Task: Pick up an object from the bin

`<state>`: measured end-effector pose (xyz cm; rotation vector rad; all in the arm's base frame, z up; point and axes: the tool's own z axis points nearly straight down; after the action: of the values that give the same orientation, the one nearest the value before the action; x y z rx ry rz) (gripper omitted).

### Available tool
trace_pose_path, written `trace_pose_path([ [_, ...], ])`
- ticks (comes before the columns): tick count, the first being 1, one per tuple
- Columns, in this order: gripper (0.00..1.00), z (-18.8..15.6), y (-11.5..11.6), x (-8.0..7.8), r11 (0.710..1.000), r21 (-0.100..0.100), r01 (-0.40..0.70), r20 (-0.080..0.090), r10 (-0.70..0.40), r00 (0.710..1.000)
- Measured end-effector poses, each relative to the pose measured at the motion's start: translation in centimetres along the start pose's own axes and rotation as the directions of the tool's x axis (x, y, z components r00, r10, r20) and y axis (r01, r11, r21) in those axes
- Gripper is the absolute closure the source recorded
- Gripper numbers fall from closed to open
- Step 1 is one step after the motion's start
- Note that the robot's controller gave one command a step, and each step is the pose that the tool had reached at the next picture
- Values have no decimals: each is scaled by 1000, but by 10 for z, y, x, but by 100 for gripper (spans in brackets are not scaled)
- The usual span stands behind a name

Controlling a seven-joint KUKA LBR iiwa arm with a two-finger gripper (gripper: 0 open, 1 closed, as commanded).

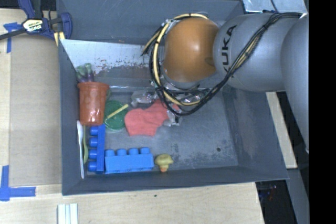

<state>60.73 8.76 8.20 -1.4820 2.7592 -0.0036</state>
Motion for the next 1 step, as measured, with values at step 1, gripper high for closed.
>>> trace_pose_path([
  [1,100,10,1,-16,922,4,-386,6,386,922],
])
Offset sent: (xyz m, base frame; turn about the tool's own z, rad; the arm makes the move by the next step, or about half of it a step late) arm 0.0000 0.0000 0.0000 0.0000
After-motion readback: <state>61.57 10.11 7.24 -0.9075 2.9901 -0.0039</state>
